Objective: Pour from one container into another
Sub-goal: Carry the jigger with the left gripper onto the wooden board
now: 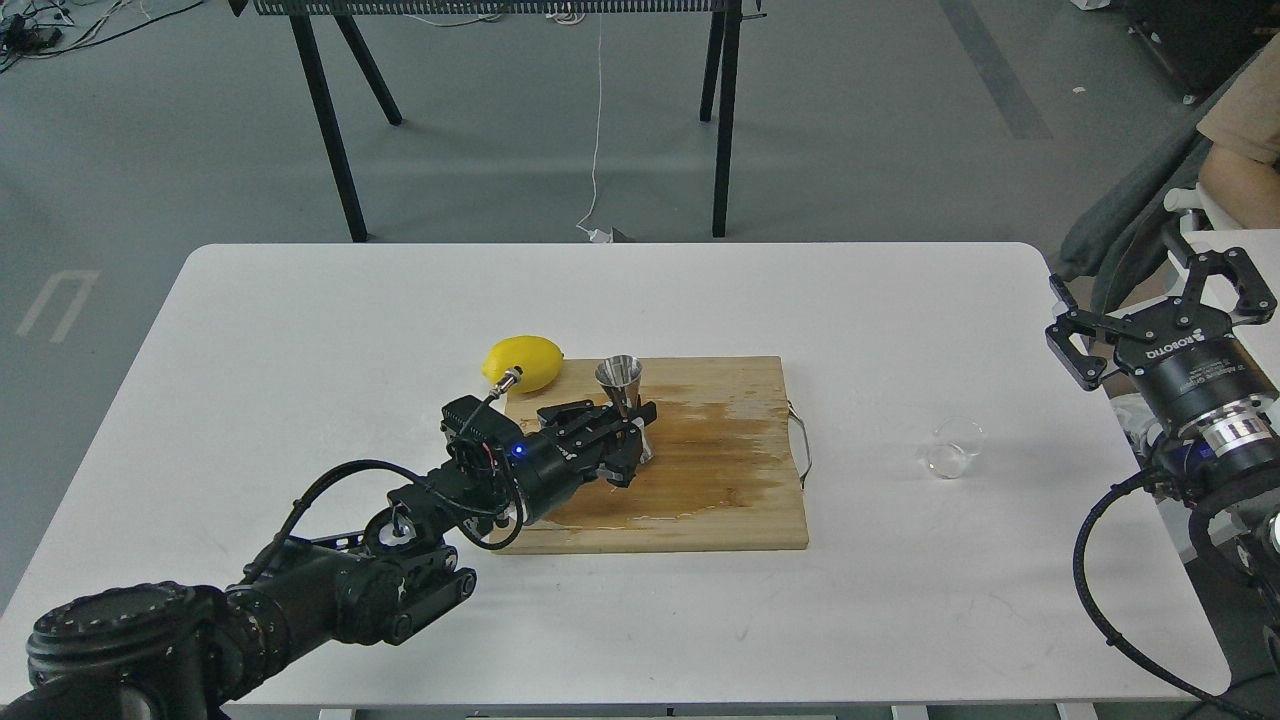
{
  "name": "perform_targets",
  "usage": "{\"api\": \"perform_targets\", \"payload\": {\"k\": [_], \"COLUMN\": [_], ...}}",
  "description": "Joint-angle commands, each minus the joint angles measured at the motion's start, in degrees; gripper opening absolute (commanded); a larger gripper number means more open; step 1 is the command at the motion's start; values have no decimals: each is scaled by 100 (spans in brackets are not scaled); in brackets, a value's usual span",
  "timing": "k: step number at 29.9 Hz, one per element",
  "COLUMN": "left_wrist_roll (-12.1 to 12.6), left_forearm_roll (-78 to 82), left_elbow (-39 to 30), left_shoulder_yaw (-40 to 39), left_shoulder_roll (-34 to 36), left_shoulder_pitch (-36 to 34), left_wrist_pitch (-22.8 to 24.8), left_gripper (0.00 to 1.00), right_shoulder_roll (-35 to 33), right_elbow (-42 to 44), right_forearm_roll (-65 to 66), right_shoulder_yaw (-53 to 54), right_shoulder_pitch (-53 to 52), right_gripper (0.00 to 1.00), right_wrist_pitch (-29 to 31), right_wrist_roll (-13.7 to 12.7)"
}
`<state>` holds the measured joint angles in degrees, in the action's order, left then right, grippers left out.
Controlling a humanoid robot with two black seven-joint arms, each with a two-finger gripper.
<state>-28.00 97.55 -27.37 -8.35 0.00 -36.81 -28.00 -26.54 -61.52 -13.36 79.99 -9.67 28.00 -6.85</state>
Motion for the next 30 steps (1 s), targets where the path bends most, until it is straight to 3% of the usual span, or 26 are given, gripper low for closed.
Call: {"api": "perform_targets", "payload": {"k": [1,9,12,14,30], "left_wrist_roll": [0,0,0,0,0], "left_forearm_roll": [1,1,1,1,1], "left_elbow": [-5,-93,-181,-190,-269], "left_shoulder_yaw": [0,8,8,8,8], "left_shoulder_roll": [0,0,0,0,0], "left_shoulder_pitch": [69,148,157,166,174], "left_wrist_pitch": [0,0,0,0,0], "left_gripper": [38,46,62,84,88], "right_shoulder_roll": [0,0,0,0,0], "right_elbow": [0,-27,-35,-35,-44], "right_forearm_roll": [0,0,0,0,-9], "right_shoulder_yaw": [-1,-1,-1,-1,-1], "right_shoulder_pitch": [0,26,35,53,114], "right_gripper": [99,99,99,99,99], "right_wrist_pitch": [0,0,0,0,0], "right_wrist_roll": [0,0,0,0,-9]}}
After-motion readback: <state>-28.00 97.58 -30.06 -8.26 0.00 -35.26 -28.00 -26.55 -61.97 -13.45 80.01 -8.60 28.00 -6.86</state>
